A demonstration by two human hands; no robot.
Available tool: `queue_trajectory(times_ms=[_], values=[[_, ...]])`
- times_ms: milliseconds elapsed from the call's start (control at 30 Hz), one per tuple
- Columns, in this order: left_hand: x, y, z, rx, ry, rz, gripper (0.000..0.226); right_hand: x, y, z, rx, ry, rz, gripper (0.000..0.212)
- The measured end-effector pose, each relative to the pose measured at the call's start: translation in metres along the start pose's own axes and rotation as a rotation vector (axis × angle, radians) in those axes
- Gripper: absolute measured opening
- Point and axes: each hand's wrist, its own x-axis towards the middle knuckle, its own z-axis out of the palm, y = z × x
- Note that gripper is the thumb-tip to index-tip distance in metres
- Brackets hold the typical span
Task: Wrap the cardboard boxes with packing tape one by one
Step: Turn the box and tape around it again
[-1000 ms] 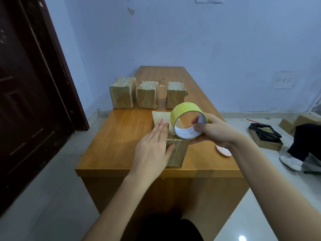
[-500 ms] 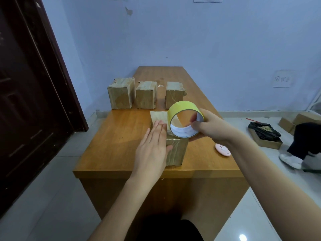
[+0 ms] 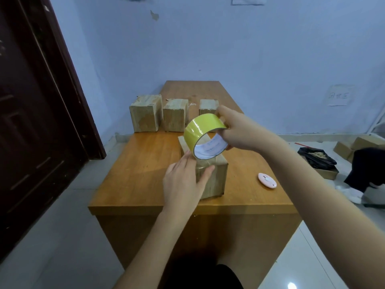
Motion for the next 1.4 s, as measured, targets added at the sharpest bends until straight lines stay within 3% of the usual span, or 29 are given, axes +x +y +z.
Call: queue_trajectory(times_ms=[100,300,533,700,933,1300,1400], values=[[0.002,0.005,0.006,-0.003,0.032,-0.056,0.049,0.004,0.005,0.004,0.076,0.039,0.063,0.013],[0.0,0.012,0.018,-0.071,0.019,-0.072,0.061,-0.001,0.034,0.01,0.216,0.024,0.244,0.013],[0.002,0.005,0.018,-0.041,-0.051,-0.045,0.064,0.0,0.044,0.011,0.413,-0.024,0.288,0.011],[0.003,-0.012,0.01,-0.03,-0.106,0.015,0.068,-0.008,0.059,0.016,0.772,0.08,0.4,0.012],[0.007,-0.013,0.007,0.033,-0.109,0.072,0.068,-0.016,0.072,0.026,0.887,0.108,0.479,0.015],[0.009,-0.013,0.004,0.101,-0.141,0.1,0.063,-0.022,0.069,0.028,0.778,0.059,0.444,0.002],[0.009,-0.015,0.003,0.111,-0.135,0.11,0.059,-0.025,0.074,0.03,0.928,0.072,0.447,0.006]])
